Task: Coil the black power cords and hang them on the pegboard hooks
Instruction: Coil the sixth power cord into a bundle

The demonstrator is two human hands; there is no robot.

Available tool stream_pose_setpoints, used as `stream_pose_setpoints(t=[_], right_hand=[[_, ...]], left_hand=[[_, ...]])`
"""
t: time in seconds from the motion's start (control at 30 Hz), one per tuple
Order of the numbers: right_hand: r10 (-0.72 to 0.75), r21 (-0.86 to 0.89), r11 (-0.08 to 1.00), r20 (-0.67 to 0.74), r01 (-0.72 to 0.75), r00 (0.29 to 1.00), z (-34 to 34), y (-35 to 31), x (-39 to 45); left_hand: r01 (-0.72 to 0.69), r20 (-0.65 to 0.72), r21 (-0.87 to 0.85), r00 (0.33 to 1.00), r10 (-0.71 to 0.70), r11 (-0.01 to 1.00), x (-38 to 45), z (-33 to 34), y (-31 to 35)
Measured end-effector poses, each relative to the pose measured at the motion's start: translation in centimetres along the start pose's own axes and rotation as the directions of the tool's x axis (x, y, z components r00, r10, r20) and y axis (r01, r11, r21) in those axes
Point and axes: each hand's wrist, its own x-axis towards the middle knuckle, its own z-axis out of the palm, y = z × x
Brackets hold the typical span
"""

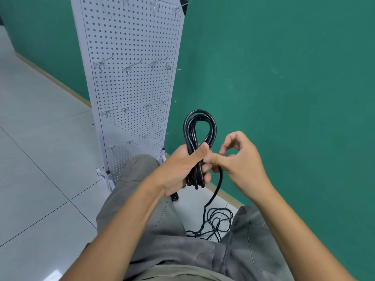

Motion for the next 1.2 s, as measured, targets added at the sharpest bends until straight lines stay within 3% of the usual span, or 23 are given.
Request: stream_pose_setpoints(t=[0.2, 0.33, 0.43, 0.53, 0.63, 0.77, 0.87, 1.03, 1.2], right_hand=[[0.014, 0.383, 0.921, 0.158, -0.075, 0.987, 1.3, 0.9, -0.7], [0.05, 0.384, 0.91, 0.27, -0.154, 0.962, 1.6, 4.0, -1.9], [0.109, 0.356, 0.911, 0.274, -0.206, 0.956, 1.4, 6.0, -2.9], [0.172, 0.414, 0.88, 0.178, -0.232, 0.969, 0.8, 6.2, -3.2], [0.223, 0.525, 0.816, 0.097, -0.24, 0.97, -0.4, 4.8, -2.9], [0.199, 0.591, 0.783, 0.054, -0.192, 0.978, -1.5, 1.7, -2.1], [0.153, 0.519, 0.842, 0.03, -0.146, 0.988, -1.3, -0.3, -1.5], [0.134, 0.262, 0.958, -0.044, -0.118, 0.99, -0.2, -2.9, -1.1], [0.074, 0.203, 0.977, -0.04, -0.065, 0.996, 0.3, -5.1, -0.6]], left_hand=[[0.058, 0.014, -0.298, 0.998, -0.056, 0.953, -0.2, 0.7, 0.4], [0.065, 0.032, -0.384, 0.998, -0.057, 0.921, -0.1, 0.1, 0.8], [0.046, -0.038, -0.387, 0.997, -0.066, 0.921, -0.1, -0.6, 1.2], [0.074, -0.081, -0.285, 0.992, -0.101, 0.956, -0.1, -1.1, 1.4], [0.153, -0.099, -0.044, 0.983, -0.156, 0.987, 0.0, -1.5, 1.2], [0.176, -0.08, 0.156, 0.983, -0.165, 0.972, 0.1, -0.6, 0.6], [0.183, -0.117, 0.234, 0.98, -0.159, 0.955, 0.2, 0.4, 0.0], [0.128, -0.051, 0.321, 0.992, -0.118, 0.938, 0.4, 1.4, -0.4], [0.071, -0.06, 0.322, 0.997, -0.054, 0.944, 0.5, 1.4, -0.3]])
